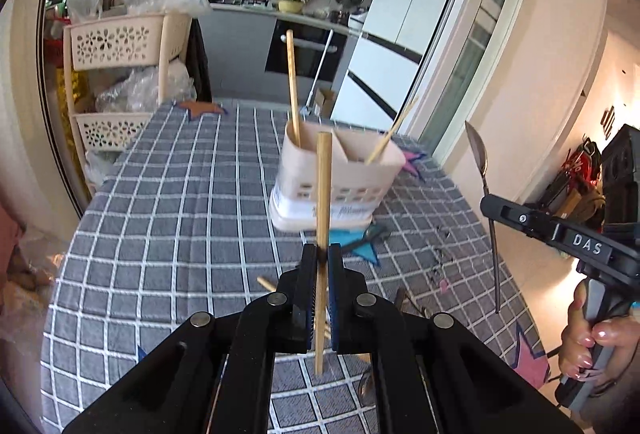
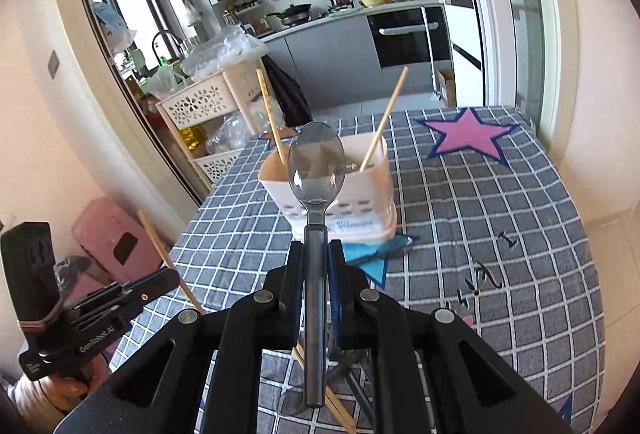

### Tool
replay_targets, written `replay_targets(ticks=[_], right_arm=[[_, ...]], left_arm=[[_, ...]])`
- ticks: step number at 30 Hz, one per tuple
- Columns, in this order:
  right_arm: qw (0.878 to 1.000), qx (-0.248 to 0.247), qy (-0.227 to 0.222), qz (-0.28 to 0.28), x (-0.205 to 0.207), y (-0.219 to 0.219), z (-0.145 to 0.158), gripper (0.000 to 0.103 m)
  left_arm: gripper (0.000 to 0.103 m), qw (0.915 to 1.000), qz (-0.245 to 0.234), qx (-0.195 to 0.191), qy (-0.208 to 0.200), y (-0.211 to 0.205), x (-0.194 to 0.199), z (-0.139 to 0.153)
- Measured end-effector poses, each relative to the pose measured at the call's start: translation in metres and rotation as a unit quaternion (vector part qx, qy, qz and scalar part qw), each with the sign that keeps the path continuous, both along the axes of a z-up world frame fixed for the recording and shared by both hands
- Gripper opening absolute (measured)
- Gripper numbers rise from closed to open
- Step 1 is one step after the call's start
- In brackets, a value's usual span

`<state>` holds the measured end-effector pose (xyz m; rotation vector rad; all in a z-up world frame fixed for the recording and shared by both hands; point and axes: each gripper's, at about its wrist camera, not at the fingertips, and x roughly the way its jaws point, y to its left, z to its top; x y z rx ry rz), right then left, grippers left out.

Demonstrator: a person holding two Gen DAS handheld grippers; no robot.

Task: Organize utensils
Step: 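Carry the chopstick and clear spoon over the white holder and lower them inside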

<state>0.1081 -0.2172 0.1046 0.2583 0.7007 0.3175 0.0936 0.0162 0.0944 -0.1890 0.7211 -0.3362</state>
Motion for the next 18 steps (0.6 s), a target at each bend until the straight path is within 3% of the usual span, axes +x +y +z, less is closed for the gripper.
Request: replay_targets(ticks=[18], right_arm=[[0.999, 0.002, -0.032, -0.006, 0.056, -0.006, 0.030, 0.013]], left_arm=[[0.037, 0.9962, -0.001, -0.009, -0.087, 0.006, 0.058, 0.098]])
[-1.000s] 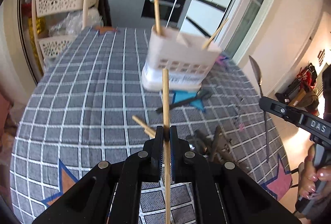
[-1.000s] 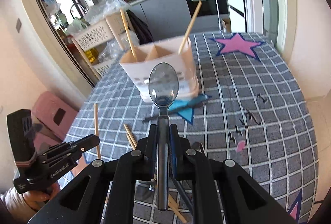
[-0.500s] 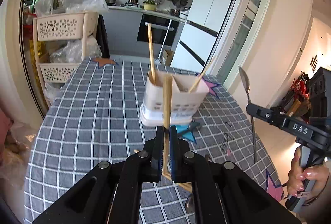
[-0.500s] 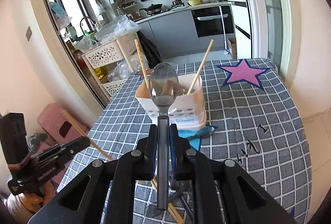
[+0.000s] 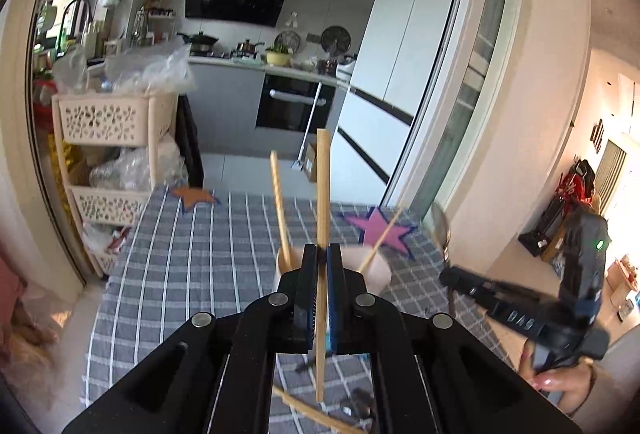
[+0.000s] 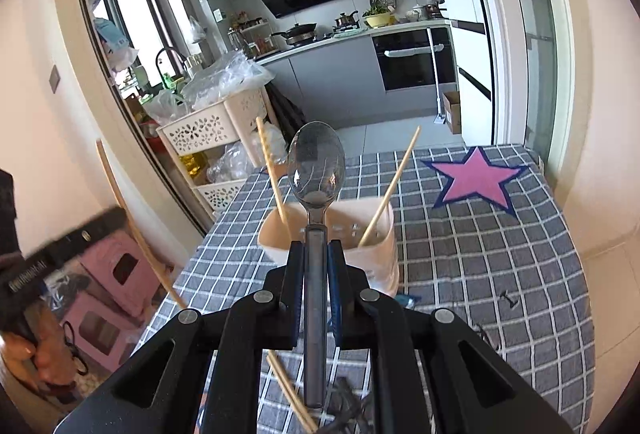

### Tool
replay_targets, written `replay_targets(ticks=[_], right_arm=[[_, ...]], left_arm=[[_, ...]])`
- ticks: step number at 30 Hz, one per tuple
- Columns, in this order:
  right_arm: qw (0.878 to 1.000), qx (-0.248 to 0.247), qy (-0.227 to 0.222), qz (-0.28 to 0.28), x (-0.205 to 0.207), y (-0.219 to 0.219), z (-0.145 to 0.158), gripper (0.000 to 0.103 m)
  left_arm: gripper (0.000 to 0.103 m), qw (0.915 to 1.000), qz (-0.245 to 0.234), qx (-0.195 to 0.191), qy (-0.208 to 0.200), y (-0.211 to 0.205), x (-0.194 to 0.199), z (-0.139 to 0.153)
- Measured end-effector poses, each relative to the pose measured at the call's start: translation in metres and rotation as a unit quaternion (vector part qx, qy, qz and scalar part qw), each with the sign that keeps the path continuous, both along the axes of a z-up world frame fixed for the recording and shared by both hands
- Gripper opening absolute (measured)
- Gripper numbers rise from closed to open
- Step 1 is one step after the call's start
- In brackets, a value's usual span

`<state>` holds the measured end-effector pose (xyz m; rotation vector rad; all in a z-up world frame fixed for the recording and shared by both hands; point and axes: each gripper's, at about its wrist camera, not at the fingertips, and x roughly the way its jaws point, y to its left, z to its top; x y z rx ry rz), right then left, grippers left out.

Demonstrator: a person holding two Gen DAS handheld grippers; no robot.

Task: Organize utensils
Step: 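Carry the chopstick and clear spoon over the white holder and lower them inside, then open both tools to release the chopstick and spoon into the holder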

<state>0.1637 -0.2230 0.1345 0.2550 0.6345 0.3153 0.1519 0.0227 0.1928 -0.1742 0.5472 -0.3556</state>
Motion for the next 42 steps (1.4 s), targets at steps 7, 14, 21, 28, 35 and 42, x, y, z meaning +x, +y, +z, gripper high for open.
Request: replay_targets(ticks=[7, 14, 21, 28, 35, 42], right_arm=[[1.000, 0.003, -0.012, -0.006, 0.040, 0.000, 0.004, 0.013], [1.000, 0.001, -0.031, 0.000, 0.086, 0.009, 0.000, 0.013], [0.999, -0.018, -0.049, 0.007, 0.118, 0.028, -0.023, 0.013], [0.998, -0.044, -0.051, 0.020, 0.131, 0.044, -0.055, 0.013], [0.995, -0.069, -0.066, 0.037, 0.124, 0.053, -0.075, 0.013], [0.996, -0.067, -0.051, 0.043, 0.118, 0.052, -0.084, 0.014]], left_arm=[[0.037, 0.9996, -0.002, -0.004, -0.027, -0.010, 0.047, 0.029], [0.037, 0.9994, 0.002, 0.000, -0.033, -0.021, 0.093, 0.033], [0.032, 0.9999, -0.006, 0.008, -0.006, -0.035, 0.121, 0.003], [0.032, 0.9995, 0.008, 0.017, 0.025, -0.037, 0.135, -0.034], [0.032, 0.9983, 0.039, 0.029, 0.033, -0.026, 0.125, -0.058], [0.032, 0.9963, 0.060, 0.052, 0.033, -0.021, 0.105, -0.072]])
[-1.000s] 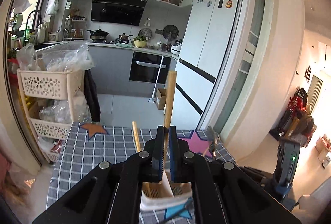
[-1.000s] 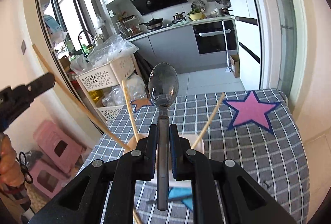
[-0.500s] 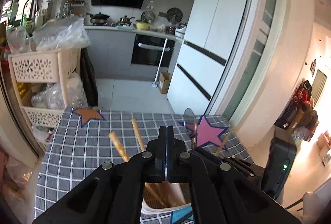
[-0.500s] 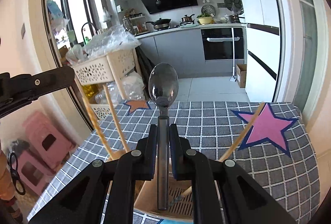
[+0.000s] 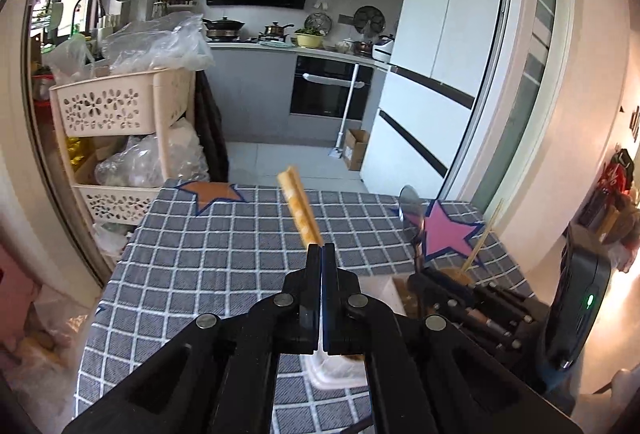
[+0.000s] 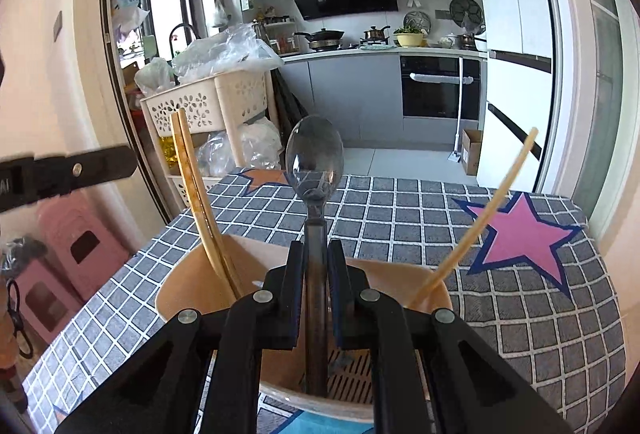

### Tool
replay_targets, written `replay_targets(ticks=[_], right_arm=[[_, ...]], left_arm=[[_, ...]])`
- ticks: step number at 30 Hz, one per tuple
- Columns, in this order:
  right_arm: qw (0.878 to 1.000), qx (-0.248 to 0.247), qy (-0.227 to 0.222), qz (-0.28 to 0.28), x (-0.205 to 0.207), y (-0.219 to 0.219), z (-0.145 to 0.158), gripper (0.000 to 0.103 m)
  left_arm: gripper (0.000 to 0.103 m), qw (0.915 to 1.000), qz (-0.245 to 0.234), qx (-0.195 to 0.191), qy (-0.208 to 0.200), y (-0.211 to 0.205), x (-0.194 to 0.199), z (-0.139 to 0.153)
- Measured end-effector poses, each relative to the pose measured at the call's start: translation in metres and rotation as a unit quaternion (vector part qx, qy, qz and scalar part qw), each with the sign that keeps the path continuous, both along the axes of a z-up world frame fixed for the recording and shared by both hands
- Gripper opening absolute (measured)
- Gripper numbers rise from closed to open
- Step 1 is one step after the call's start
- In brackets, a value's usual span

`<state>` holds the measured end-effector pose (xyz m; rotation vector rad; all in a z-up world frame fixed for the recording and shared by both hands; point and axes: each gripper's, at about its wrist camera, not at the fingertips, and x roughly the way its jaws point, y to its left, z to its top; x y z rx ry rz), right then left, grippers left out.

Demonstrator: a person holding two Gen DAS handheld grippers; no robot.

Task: Organize utensils
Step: 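Open both tools to release the chopstick and spoon into the holder, then move both open tools back over the utensil pile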

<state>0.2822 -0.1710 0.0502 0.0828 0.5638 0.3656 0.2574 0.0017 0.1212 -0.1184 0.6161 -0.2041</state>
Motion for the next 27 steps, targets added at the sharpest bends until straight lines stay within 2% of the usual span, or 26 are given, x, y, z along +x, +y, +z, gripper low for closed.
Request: replay_targets(ticks=[3, 5, 11, 15, 19, 22, 25, 26, 27], right_arm=[[1.000, -0.002, 0.015, 0.001, -0.001, -0.003, -0.002, 0.022], [1.000, -0.007, 0.027, 0.001, -0.001, -0.002, -0.004, 0.037], [0.998, 0.006, 0.061, -0.002, 0.002, -0.008, -0.004, 0.038], [0.998, 0.019, 0.062, -0.011, -0.010, -0.018, 0.004, 0.039], [0.997, 0.027, 0.070, -0.018, -0.029, -0.027, 0.012, 0.052], [0.996, 0.034, 0.081, -0.021, -0.047, -0.034, 0.013, 0.054], [0.995, 0.037, 0.092, -0.025, -0.067, -0.041, 0.013, 0.067], [0.994, 0.042, 0.094, -0.027, -0.073, -0.044, 0.012, 0.069], [0.994, 0.048, 0.095, -0.030, -0.080, -0.048, 0.012, 0.069]], left_arm=[[0.032, 1.0000, 0.006, 0.002, 0.006, 0.002, -0.009, -0.005], [0.032, 0.9999, 0.010, 0.004, 0.012, 0.004, -0.014, -0.009], [0.032, 0.9992, 0.026, -0.002, 0.032, 0.015, -0.032, -0.020], [0.032, 0.9986, 0.035, -0.002, 0.039, 0.021, -0.043, -0.025], [0.032, 0.9975, 0.037, 0.008, 0.059, 0.020, -0.051, -0.037], [0.032, 0.9966, 0.037, 0.007, 0.073, 0.019, -0.059, -0.046], [0.032, 0.9958, 0.030, 0.005, 0.086, 0.017, -0.072, -0.057], [0.032, 0.9959, 0.029, 0.006, 0.086, 0.017, -0.076, -0.059], [0.036, 0.9959, 0.028, 0.010, 0.086, 0.017, -0.081, -0.063]])
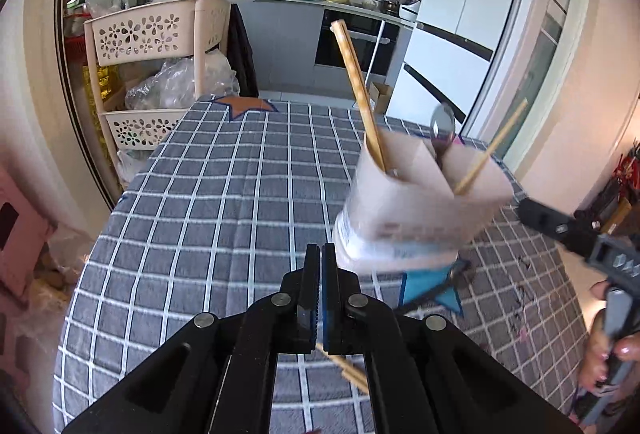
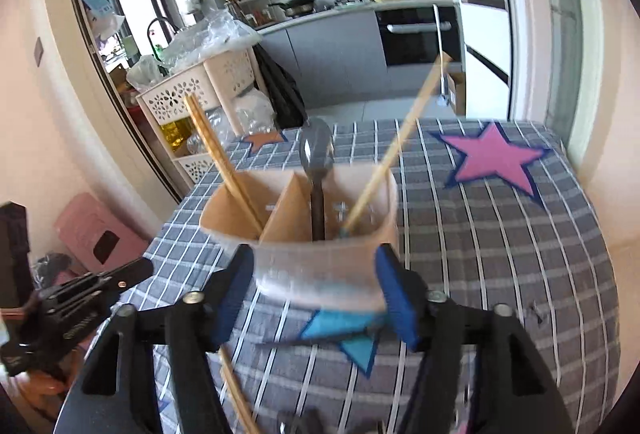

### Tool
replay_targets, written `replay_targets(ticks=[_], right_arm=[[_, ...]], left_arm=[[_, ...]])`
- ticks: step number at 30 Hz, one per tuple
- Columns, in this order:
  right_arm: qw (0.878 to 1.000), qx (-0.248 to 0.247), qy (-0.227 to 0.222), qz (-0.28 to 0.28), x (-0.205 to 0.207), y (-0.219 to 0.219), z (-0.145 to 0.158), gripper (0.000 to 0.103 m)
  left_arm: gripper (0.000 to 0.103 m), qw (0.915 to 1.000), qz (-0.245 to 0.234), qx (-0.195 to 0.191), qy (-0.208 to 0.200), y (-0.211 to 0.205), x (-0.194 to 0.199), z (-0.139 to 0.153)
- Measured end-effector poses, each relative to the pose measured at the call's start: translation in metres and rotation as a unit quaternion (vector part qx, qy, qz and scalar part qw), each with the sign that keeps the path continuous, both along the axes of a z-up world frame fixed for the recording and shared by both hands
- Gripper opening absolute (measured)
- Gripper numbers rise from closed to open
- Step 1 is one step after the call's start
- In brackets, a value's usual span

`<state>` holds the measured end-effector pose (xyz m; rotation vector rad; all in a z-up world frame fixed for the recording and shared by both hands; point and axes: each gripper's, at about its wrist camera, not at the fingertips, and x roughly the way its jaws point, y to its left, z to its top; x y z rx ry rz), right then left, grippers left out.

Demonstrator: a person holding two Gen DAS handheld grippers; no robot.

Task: Organize utensils
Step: 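Move both open tools back over the utensil pile, then grasp a thin metal utensil with the right tool while the left tool reaches for a spoon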

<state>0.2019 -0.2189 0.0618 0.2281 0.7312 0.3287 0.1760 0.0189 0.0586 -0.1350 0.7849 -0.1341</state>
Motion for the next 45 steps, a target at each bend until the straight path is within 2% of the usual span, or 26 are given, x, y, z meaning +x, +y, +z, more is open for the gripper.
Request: replay_targets(ticks=[1, 2, 4, 6, 9, 13, 18, 24, 27, 31, 34, 38, 45], right_arm=[[1.000, 0.005, 0.005, -0.005, -0.007, -0.004, -0.001, 0.070], [1.000, 0.009, 0.010, -0.009, -0.011, -0.007, -0.002, 0.074], [0.999, 0.027, 0.030, -0.020, -0.022, -0.017, -0.006, 0.080], [0.997, 0.043, 0.050, -0.031, -0.032, -0.026, -0.013, 0.080], [0.995, 0.040, 0.080, -0.048, -0.045, -0.035, -0.027, 0.080], [0.990, 0.024, 0.123, -0.061, -0.060, -0.037, -0.047, 0.080], [0.982, 0.047, 0.173, -0.063, -0.077, -0.038, -0.070, 0.080], [0.967, 0.089, 0.230, -0.068, -0.082, -0.034, -0.092, 0.079], [0.956, 0.113, 0.259, -0.083, -0.079, -0.037, -0.101, 0.071], [0.940, 0.132, 0.296, -0.103, -0.072, -0.036, -0.114, 0.055], [0.934, 0.138, 0.312, -0.110, -0.068, -0.032, -0.121, 0.050], [0.927, 0.138, 0.326, -0.122, -0.060, -0.024, -0.127, 0.043], [0.929, 0.105, 0.326, -0.139, -0.047, -0.011, -0.126, 0.036]], left_arm=[[0.079, 1.0000, -0.001, 0.001, 0.004, 0.000, -0.004, -0.002], [0.103, 0.9999, -0.005, 0.000, 0.014, 0.000, -0.006, -0.005], [0.103, 0.9999, -0.001, 0.001, 0.016, 0.000, -0.010, -0.013], [0.103, 0.9996, -0.017, 0.011, 0.020, -0.004, -0.012, -0.021], [0.103, 0.9991, -0.016, 0.033, 0.022, -0.007, -0.018, -0.031], [0.103, 0.9982, -0.021, 0.031, 0.046, -0.009, -0.027, -0.048], [0.103, 0.9950, -0.037, 0.015, 0.092, -0.009, -0.041, -0.071], [0.103, 0.9942, -0.043, 0.025, 0.096, -0.012, -0.060, -0.078], [0.103, 0.9946, -0.037, 0.019, 0.095, -0.008, -0.066, -0.077], [0.103, 0.9947, -0.027, 0.012, 0.099, 0.000, -0.067, -0.076], [0.103, 0.9942, -0.022, 0.004, 0.105, 0.003, -0.069, -0.079], [0.103, 0.9934, -0.013, -0.004, 0.114, 0.006, -0.072, -0.082], [0.103, 0.9893, 0.010, -0.021, 0.144, 0.007, -0.069, -0.092]])
